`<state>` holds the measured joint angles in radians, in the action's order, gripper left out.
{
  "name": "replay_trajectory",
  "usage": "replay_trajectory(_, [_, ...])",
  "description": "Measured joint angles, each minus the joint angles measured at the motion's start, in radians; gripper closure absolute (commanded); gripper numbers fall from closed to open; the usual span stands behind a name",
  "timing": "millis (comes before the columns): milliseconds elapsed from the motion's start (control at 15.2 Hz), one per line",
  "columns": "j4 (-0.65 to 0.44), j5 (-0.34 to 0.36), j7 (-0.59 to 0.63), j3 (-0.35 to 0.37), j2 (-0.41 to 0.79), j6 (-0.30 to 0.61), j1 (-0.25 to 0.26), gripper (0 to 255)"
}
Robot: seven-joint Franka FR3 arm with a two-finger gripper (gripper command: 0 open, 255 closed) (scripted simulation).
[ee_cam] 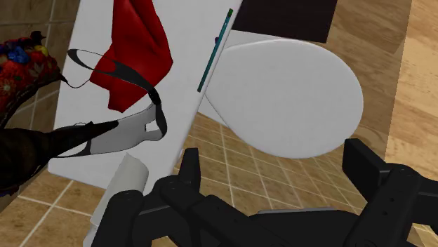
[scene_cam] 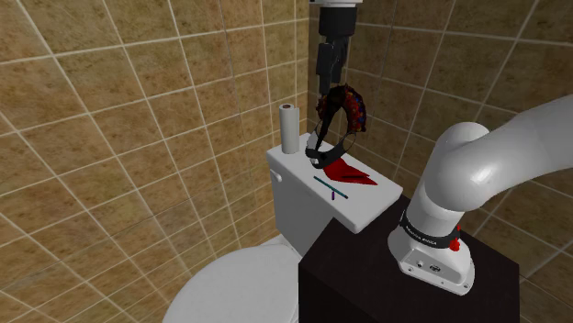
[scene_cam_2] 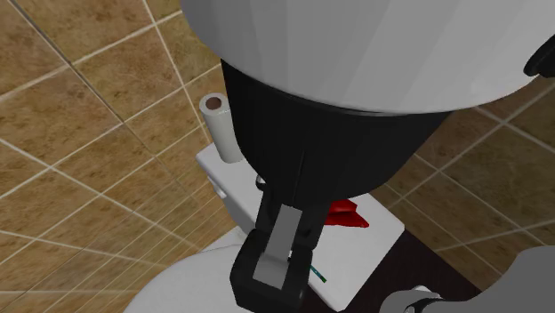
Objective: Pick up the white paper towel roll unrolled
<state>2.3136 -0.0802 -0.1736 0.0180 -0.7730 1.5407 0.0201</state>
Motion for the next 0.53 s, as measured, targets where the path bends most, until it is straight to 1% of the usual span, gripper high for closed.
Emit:
replay_trajectory(66, [0.000,0.000,0.000,0.000,0.000,0.000,0.000,0])
replay_trajectory(198, [-0.004,0.010,-0.006,-0.008,0.034,0.029,-0.008,0])
replay_trajectory(528, [0.001,0.040,-0.017,-0.029,0.161,0.158,-0.035,0])
